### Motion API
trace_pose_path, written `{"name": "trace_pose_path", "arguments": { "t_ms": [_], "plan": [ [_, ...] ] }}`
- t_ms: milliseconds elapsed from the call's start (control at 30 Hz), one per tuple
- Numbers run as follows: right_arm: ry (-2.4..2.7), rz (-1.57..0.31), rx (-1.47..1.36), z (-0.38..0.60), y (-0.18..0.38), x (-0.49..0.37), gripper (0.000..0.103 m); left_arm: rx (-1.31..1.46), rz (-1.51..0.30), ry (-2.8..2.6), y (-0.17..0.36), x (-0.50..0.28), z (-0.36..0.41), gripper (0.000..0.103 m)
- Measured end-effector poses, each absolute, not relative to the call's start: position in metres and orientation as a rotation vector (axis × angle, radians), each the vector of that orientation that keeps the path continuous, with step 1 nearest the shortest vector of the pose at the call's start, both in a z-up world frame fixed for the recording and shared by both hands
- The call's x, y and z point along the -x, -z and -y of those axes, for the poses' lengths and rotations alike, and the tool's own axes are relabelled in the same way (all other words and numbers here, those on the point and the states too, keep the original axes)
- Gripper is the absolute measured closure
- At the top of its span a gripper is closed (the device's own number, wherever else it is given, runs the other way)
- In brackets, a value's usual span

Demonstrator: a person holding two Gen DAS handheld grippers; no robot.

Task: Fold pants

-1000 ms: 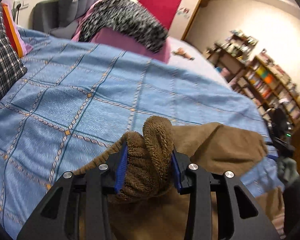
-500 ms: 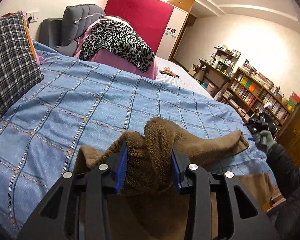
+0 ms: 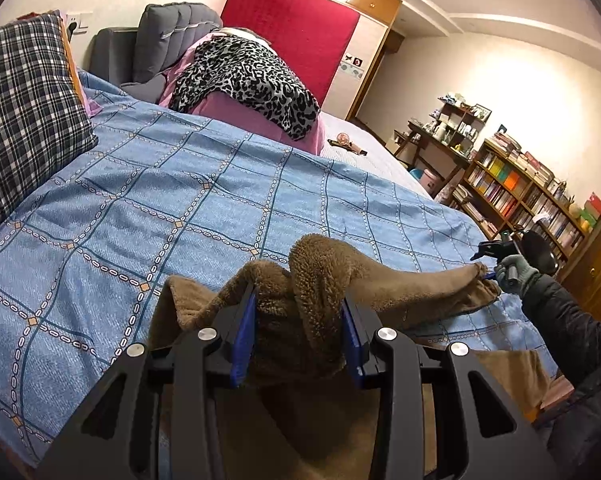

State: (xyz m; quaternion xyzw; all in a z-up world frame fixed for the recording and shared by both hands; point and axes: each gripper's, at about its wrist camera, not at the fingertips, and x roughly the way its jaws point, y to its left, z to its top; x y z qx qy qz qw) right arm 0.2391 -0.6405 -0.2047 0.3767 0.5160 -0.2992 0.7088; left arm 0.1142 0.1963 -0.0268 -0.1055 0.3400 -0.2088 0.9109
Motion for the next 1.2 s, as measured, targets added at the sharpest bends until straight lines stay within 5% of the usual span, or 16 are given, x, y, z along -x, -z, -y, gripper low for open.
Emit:
{"name": "trace_pose_path", "arguments": {
  "t_ms": [100,267,767,1200],
  "plan": [
    [0.706,-1.187,-0.804,0.643,0.214,-0.244,0.044,0.219,-0.706,0.421,0.027,-0.116,-0.198,0.065],
    [0.696,-1.164,-0.795,0.647,0.2,-0.225,0.087,0.231,-0.692,0.406,0.025,-0.122,-0.2,0.065],
    [0.574,-0.801,-0.92,0.634,0.085,0.002,0.09,0.427,-0.609,0.398,0.02,-0.145,-0.232,0.065],
    [0.539,-0.678,-1.073,0.569,0.147,0.198,0.09,0.409,-0.618,0.39,0.045,-0.075,-0.263,0.07]
  ]
}}
